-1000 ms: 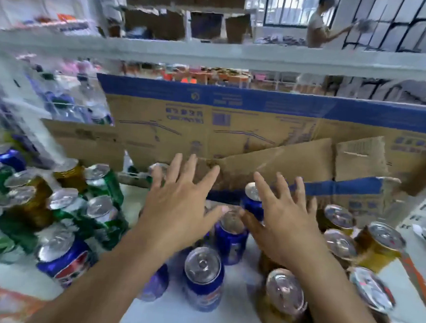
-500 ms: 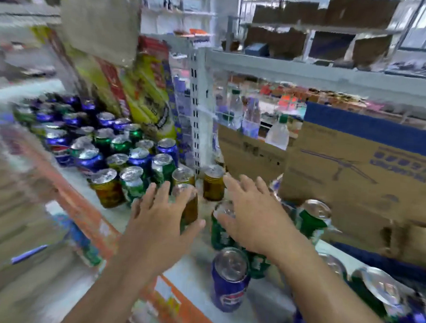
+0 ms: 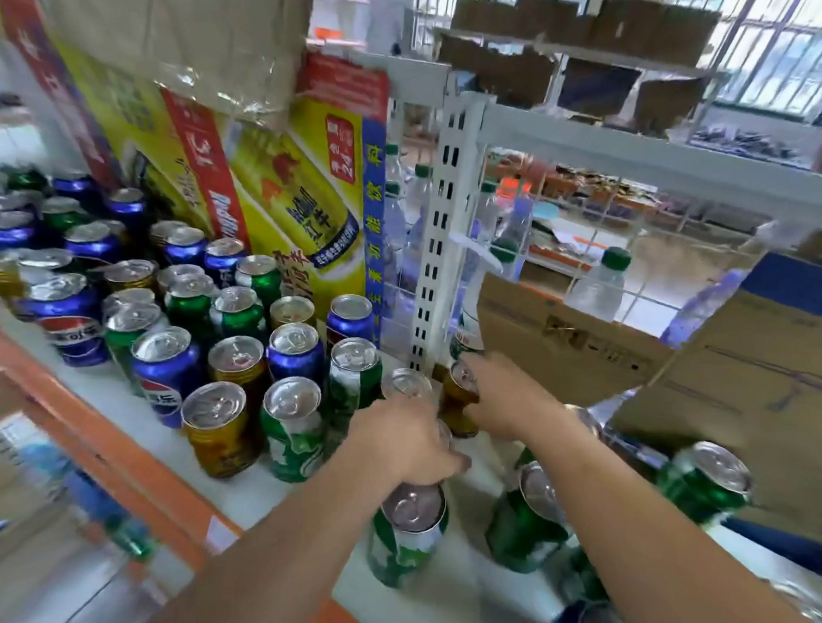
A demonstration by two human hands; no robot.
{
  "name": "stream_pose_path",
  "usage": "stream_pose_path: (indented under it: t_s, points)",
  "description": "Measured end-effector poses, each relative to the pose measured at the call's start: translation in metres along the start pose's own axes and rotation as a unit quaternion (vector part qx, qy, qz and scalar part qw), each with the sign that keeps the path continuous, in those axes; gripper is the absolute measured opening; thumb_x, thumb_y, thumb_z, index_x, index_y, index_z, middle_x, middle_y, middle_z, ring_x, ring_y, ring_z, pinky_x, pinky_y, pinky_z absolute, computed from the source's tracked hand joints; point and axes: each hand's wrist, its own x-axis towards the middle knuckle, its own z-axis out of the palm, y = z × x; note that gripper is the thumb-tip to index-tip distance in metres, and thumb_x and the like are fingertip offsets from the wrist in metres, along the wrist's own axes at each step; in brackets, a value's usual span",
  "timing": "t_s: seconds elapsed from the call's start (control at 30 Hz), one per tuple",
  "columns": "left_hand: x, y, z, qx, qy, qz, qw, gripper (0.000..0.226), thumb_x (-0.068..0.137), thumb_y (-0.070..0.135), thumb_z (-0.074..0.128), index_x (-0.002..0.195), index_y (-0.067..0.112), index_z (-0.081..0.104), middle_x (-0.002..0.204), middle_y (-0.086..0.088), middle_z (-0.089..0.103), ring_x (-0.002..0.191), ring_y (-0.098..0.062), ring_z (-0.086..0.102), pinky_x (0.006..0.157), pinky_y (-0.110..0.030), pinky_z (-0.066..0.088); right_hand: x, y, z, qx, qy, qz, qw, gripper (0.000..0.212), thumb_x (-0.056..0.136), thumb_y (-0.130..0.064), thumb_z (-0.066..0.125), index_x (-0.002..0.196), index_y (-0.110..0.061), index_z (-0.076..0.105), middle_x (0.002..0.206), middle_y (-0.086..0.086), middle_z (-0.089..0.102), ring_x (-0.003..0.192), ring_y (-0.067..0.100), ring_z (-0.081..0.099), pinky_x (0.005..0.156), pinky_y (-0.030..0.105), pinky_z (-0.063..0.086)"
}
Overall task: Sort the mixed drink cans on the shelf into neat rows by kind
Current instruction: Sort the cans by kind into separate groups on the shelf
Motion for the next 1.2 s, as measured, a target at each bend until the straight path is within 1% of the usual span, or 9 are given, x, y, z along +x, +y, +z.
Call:
stream_pose_path:
  t_s: [0.13,0.23,0.43,0.57,0.7,0.8,0.97,1.13,1.2]
  points:
    - [0.022,0.001,0.003,0.021,-0.037,0.015,0.999,0.050,0.078,0.046,0.067,0.117,0.017,0.056,0.121,-0.009,0.059,0.105,-0.029,0.057,0.077,-0.032,0.046,0.013,0.000,0.013,0.000,-0.018,0.022,1.000,0.075,0.084,-0.011,0.061,0.147,-0.029,0.025,0.142,0.011,0.029,0.113,0.034,0.052,0.093,0.044,0.049]
    - [0.025,-0.002,0.000,0.023,-0.038,0.045,0.998,0.039,0.074,0.041,0.069,0.102,0.014,0.062,0.103,-0.008,0.065,0.090,-0.026,0.061,0.075,-0.032,0.052,0.015,-0.001,0.013,0.007,0.011,0.043,0.999,0.067,0.084,-0.014,0.064,0.141,-0.023,0.032,0.132,0.014,0.032,0.103,0.034,0.056,0.088,0.041,0.051]
    - [0.001,-0.008,-0.036,-0.060,0.062,0.087,0.993,0.045,0.063,0.058,0.069,0.099,0.034,0.059,0.099,0.004,0.064,0.088,-0.020,0.060,0.072,-0.030,0.049,-0.011,0.005,-0.015,0.063,0.126,0.048,0.989,0.075,0.071,-0.031,0.079,0.135,-0.028,0.038,0.122,0.007,0.043,0.109,0.032,0.054,0.084,0.038,0.048]
    - [-0.023,0.008,-0.071,-0.101,0.145,0.112,0.978,0.050,0.066,0.061,0.070,0.110,0.044,0.054,0.098,0.012,0.063,0.086,-0.014,0.060,0.074,-0.031,0.051,-0.054,0.024,-0.048,0.151,0.226,0.029,0.962,0.077,0.068,-0.039,0.083,0.133,-0.028,0.043,0.114,-0.003,0.044,0.105,0.018,0.048,0.084,0.031,0.043]
    - [-0.039,0.044,-0.084,-0.156,0.186,0.183,0.953,0.047,0.067,0.062,0.068,0.108,0.049,0.050,0.092,0.022,0.059,0.083,-0.004,0.057,0.070,-0.026,0.048,-0.102,0.060,-0.065,0.214,0.299,0.053,0.928,0.066,0.063,-0.040,0.088,0.115,-0.029,0.048,0.104,-0.007,0.059,0.094,0.015,0.059,0.079,0.030,0.050]
    - [-0.044,0.083,-0.078,-0.189,0.173,0.245,0.935,0.049,0.062,0.064,0.066,0.106,0.050,0.051,0.088,0.030,0.054,0.082,0.007,0.052,0.068,-0.013,0.040,-0.141,0.093,-0.069,0.228,0.353,0.087,0.903,0.063,0.062,-0.036,0.089,0.105,-0.035,0.042,0.088,-0.020,0.052,0.081,-0.001,0.054,0.065,0.014,0.042]
    - [-0.058,0.164,-0.056,-0.213,0.117,0.342,0.908,0.050,0.060,0.069,0.067,0.104,0.052,0.052,0.081,0.037,0.042,0.077,0.013,0.046,0.062,-0.005,0.028,-0.221,0.159,-0.064,0.254,0.415,0.159,0.859,0.063,0.059,-0.039,0.090,0.107,-0.037,0.050,0.090,-0.024,0.058,0.082,-0.008,0.057,0.063,0.008,0.042]
    - [-0.075,0.249,-0.029,-0.208,0.083,0.432,0.873,0.056,0.058,0.073,0.067,0.107,0.047,0.058,0.087,0.031,0.057,0.085,0.003,0.056,0.069,-0.019,0.047,-0.304,0.223,-0.052,0.262,0.474,0.241,0.805,0.055,0.059,-0.039,0.089,0.100,-0.039,0.053,0.091,-0.022,0.059,0.081,-0.015,0.055,0.063,0.005,0.040]
    - [-0.083,0.283,-0.018,-0.206,0.068,0.454,0.864,0.049,0.063,0.066,0.070,0.105,0.044,0.059,0.087,0.029,0.059,0.081,0.008,0.056,0.063,-0.009,0.044,-0.333,0.246,-0.049,0.245,0.487,0.274,0.792,0.055,0.062,-0.040,0.087,0.105,-0.031,0.053,0.090,-0.022,0.055,0.079,-0.012,0.053,0.062,0.006,0.039]
